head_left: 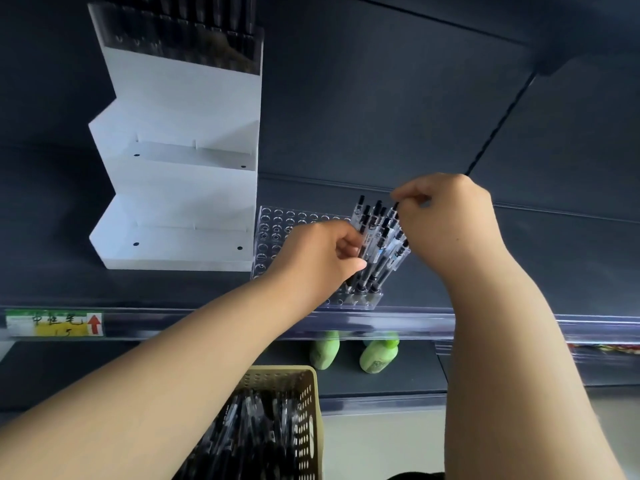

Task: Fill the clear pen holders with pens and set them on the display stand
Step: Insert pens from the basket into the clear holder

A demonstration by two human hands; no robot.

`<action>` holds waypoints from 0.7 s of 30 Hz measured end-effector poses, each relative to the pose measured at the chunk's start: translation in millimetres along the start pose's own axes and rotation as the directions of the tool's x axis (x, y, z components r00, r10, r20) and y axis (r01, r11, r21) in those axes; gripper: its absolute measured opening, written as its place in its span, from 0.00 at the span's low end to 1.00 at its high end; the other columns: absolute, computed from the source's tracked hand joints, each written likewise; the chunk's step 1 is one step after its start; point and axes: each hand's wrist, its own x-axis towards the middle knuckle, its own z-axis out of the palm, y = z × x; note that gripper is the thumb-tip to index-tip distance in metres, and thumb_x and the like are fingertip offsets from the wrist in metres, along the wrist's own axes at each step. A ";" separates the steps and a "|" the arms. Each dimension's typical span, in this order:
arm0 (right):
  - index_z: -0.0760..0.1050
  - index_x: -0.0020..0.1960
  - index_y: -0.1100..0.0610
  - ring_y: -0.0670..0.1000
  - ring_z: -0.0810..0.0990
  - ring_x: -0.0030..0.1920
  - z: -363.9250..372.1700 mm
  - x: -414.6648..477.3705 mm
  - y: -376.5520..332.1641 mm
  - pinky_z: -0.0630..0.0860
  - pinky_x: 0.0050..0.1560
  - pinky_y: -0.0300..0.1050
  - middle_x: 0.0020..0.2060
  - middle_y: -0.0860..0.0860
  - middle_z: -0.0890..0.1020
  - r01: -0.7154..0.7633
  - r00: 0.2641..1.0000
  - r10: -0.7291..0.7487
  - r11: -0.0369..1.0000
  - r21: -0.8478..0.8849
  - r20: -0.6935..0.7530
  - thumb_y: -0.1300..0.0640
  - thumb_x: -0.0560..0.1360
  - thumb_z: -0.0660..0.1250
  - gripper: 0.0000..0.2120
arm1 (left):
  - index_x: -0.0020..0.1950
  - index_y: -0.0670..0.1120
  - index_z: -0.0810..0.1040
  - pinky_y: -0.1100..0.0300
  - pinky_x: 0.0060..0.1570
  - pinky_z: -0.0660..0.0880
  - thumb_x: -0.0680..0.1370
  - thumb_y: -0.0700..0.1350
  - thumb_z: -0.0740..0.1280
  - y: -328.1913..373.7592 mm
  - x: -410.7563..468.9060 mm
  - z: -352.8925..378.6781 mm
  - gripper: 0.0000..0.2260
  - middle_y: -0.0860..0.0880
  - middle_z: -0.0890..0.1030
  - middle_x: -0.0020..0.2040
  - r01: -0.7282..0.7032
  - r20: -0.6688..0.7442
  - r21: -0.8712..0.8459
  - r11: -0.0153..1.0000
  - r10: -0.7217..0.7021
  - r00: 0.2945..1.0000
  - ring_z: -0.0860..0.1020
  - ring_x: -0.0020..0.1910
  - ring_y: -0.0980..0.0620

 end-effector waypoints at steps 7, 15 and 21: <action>0.82 0.49 0.51 0.54 0.78 0.48 -1.7 -0.4 0.3 0.75 0.48 0.41 0.52 0.51 0.81 -0.013 1.000 0.012 1.000 0.015 0.020 0.62 0.73 0.59 0.14 | 0.48 0.49 0.80 0.68 0.44 0.74 0.72 0.45 0.73 -6.2 -2.8 4.9 0.07 0.55 0.80 0.41 0.028 0.038 0.083 0.996 -0.031 0.999 0.77 0.39 0.59; 0.82 0.48 0.53 0.56 0.78 0.45 -1.8 -1.1 -1.3 0.77 0.47 0.45 0.49 0.52 0.81 -0.015 0.999 0.015 1.000 0.015 0.036 0.63 0.73 0.58 0.14 | 0.48 0.49 0.80 0.76 0.38 0.68 0.73 0.49 0.72 -9.5 -0.7 4.9 0.07 0.57 0.78 0.38 0.043 0.012 0.102 0.994 -0.044 0.999 0.74 0.36 0.65; 0.82 0.48 0.52 0.56 0.79 0.44 -0.1 0.0 -2.0 0.77 0.47 0.45 0.48 0.52 0.82 -0.007 0.999 0.006 1.000 0.008 0.043 0.63 0.73 0.59 0.14 | 0.49 0.51 0.79 0.71 0.42 0.71 0.74 0.49 0.71 -9.8 -1.6 -0.2 0.06 0.59 0.77 0.38 0.044 0.019 0.143 0.989 -0.047 0.999 0.76 0.40 0.60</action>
